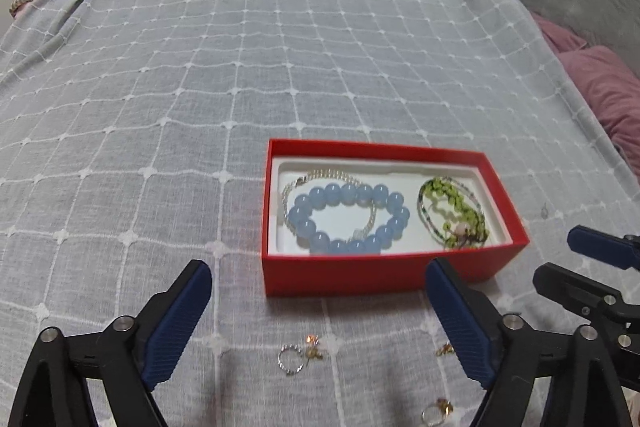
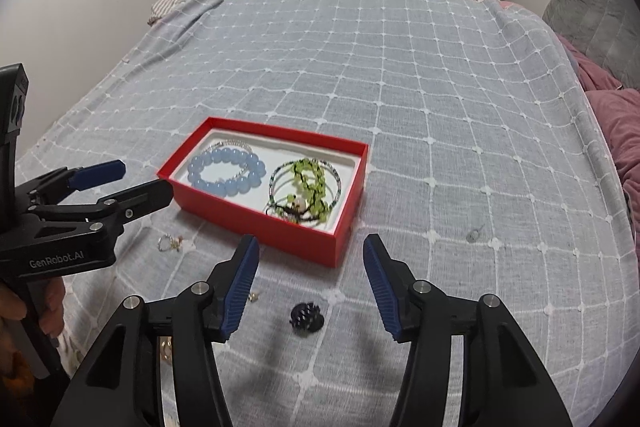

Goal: Organize jewelry
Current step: 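Withdraw both tools and move the left tool toward the gold rings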

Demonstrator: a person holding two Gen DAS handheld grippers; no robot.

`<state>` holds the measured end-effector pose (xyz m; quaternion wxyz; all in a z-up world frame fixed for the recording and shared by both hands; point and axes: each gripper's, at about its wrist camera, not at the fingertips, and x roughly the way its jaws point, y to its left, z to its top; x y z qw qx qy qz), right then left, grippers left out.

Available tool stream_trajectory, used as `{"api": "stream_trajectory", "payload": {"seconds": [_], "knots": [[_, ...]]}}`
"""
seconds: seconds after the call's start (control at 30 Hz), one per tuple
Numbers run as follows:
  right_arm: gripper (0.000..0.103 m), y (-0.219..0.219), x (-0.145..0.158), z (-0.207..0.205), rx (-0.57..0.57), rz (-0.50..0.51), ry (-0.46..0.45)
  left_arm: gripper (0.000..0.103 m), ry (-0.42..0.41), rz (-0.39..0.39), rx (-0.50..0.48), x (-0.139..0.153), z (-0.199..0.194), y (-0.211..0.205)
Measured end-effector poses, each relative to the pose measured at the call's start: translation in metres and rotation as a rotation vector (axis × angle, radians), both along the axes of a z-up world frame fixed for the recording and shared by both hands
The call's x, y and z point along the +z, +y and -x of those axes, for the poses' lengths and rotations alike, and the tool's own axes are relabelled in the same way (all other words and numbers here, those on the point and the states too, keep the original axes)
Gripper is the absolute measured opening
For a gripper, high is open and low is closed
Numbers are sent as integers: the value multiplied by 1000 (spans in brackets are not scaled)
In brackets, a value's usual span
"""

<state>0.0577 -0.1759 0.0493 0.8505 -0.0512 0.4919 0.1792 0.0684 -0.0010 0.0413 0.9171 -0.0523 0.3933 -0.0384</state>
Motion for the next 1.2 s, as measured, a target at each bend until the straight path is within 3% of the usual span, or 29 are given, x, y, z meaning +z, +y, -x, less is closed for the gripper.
{"api": "stream_trajectory", "payload": {"seconds": [0.27,0.7,1.0,1.2], "knots": [[67,-6,-12,14,-8,28,56,99,62,-44,-26,-13,11,0],[73,-13,-40,32,-35,129,168,100,186,-98,-75,-41,30,4],[73,-14,-50,44,-7,159,203,100,228,-114,-110,-51,46,14],[73,-13,-51,49,15,179,203,100,221,-96,-209,-48,61,2]]}}
